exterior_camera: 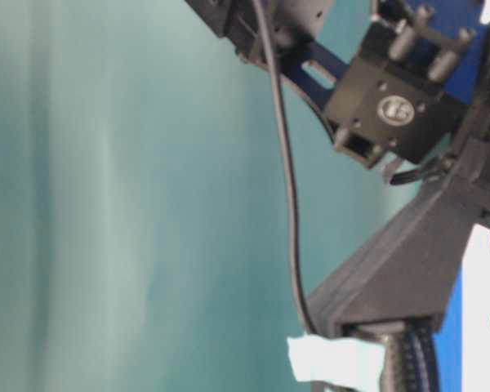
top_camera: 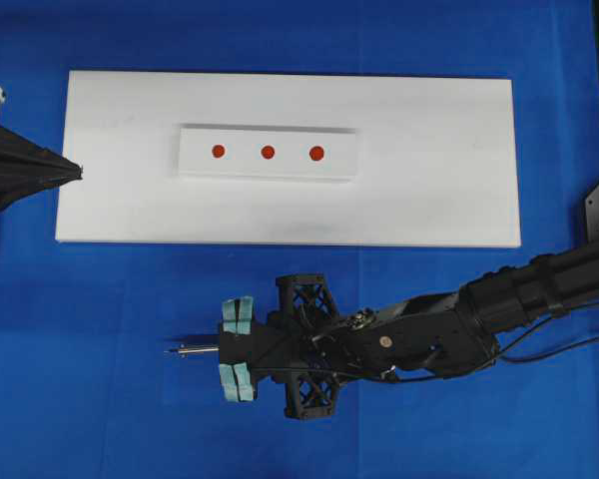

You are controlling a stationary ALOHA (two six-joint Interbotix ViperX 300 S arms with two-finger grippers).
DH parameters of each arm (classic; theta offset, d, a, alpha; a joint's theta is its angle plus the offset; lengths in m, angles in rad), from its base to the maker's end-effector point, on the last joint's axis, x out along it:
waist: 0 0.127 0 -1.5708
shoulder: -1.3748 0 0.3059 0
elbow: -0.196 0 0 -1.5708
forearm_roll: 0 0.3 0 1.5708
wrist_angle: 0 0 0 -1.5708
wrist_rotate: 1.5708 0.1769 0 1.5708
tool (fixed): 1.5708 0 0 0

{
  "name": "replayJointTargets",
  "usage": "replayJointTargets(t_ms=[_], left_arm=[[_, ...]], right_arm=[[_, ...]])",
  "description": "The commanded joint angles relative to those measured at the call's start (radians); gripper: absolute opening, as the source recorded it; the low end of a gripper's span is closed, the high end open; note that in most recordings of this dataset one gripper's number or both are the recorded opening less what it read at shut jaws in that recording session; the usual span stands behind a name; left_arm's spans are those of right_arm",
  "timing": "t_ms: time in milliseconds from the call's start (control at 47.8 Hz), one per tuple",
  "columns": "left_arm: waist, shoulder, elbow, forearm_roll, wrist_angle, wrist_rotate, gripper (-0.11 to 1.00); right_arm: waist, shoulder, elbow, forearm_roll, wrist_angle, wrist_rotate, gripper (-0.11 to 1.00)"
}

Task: Touch the tip of the soldering iron to the mark.
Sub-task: 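Open the right gripper to release the iron and withdraw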

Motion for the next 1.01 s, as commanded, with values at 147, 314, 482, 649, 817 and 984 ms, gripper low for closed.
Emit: replayJointTargets(t_ms=[147, 314, 482, 649, 817, 984], left_arm=[[0.002, 0.005, -0.011, 0.002, -0.005, -0.002, 0.0], [0.002, 0.005, -0.011, 0.002, -0.005, -0.002, 0.0], [0.002, 0.005, -0.011, 0.002, -0.005, -0.002, 0.0], [0.002, 0.003, -0.012, 0.002, -0.005, -0.002, 0.0], [0.002, 0.0, -0.012, 0.002, -0.005, -0.002, 0.0], [0.002, -0.003, -0.012, 0.002, -0.003, -0.003, 0.0]], right_arm=[[-0.003, -0.012, -0.006, 0.002, -0.006, -0.002, 0.06], [-0.005, -0.012, -0.006, 0.002, -0.006, -0.002, 0.06], [-0.006, -0.012, -0.006, 0.002, -0.006, 0.0, 0.06], [-0.006, -0.012, -0.006, 0.002, -0.005, 0.003, 0.07], [-0.008, -0.023, -0.006, 0.002, -0.003, 0.003, 0.39], [-0.008, -0.04, -0.006, -0.002, -0.002, 0.003, 0.86]])
